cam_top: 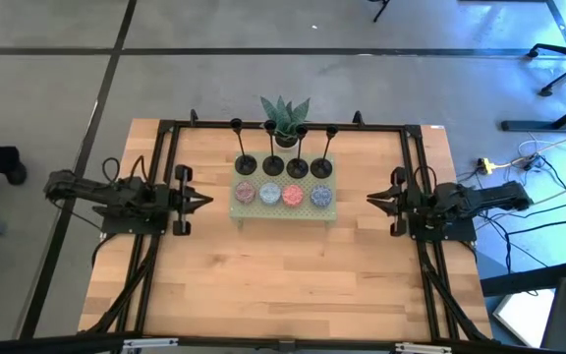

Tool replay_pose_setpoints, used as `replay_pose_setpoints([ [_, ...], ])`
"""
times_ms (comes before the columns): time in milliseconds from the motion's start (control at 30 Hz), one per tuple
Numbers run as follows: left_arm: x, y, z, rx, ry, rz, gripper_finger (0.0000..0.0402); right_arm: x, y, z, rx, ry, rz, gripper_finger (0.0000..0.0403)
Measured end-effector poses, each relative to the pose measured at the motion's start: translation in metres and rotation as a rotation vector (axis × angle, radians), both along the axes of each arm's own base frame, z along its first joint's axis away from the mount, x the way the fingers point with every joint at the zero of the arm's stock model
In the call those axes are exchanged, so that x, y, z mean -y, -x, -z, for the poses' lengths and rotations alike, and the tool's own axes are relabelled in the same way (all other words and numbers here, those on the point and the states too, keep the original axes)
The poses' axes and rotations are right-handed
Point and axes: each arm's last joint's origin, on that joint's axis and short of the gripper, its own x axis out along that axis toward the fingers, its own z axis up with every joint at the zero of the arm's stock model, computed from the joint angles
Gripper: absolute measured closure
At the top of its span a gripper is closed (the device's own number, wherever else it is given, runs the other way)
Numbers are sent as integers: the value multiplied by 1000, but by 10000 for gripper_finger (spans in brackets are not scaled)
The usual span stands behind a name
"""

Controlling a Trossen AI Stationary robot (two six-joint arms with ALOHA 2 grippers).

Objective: Pick & Place candle stick holders
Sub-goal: Return to Home Position

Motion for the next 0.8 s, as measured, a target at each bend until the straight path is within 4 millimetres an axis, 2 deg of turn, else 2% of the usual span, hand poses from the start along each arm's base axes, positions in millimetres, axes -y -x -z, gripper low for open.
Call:
replay_pose_setpoints([
  [300,-4,-1,2,-9,-3,37,396,0,-4,14,-15,-38,5,357],
  [567,-9,-3,12,-47,55,28,396,-1,-5,14,10,-30,-7,357],
  [800,-12,-4,13,-55,90,-1,396,-1,-5,14,10,-27,-7,357],
])
